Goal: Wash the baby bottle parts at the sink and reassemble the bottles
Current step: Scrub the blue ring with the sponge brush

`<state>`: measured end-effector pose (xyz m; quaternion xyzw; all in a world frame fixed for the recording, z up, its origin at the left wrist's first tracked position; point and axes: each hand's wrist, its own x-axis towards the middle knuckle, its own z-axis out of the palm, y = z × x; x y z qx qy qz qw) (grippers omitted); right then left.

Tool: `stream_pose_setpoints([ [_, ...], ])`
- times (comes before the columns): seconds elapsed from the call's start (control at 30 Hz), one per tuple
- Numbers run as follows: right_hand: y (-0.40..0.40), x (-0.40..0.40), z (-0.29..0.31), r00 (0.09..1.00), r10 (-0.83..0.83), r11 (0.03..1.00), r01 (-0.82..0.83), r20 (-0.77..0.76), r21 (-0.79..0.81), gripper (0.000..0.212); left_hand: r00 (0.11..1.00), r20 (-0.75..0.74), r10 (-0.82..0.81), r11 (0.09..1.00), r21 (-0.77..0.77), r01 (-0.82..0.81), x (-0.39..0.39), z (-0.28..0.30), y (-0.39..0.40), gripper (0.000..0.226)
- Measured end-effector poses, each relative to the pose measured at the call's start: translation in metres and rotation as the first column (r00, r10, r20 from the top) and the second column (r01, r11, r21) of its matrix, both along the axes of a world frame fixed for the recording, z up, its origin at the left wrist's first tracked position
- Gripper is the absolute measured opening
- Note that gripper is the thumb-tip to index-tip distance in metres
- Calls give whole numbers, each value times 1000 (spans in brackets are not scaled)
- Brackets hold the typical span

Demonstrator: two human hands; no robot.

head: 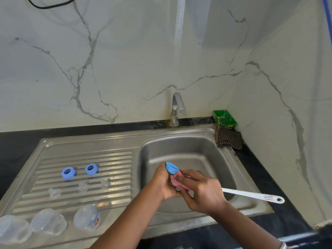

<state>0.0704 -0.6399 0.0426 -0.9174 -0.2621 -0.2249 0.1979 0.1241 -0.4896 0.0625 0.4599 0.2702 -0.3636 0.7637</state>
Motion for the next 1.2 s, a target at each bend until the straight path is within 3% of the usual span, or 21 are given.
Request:
stream_pose_setpoints([
  [0.13,2,0,1,996,-40,999,38,76,23,30,999,15,42,999,22,-42,2,3,-2,48],
  [0.37,7,2,5,992,-13,1000,16,124,-19,32,970,170,173,975,110,-193,4,-1,-2,45],
  [0.5,9,3,8,992,21,999,-17,126,-38,32,981,107,164,986,5,-165,1,6,5,55],
  [0.63,8,3,9,991,25,999,-20,130,-39,32,984,47,172,985,-7,-172,-2,4,6,36],
  [0.8,5,0,9,997,-39,996,33,70,77,29,961,-79,264,956,-112,-272,-4,-3,4,51],
  [0.93,4,-1,8,990,-141,986,141,-9,88,25,984,11,180,984,-6,-180,-7,-9,6,39],
  [1.07,10,2,6,953,-255,957,273,-165,101,21,987,68,143,990,-11,-142,-14,-6,4,30],
  [1.2,16,5,5,941,-233,963,258,-246,75,29,986,101,130,992,-15,-129,-23,4,0,57],
])
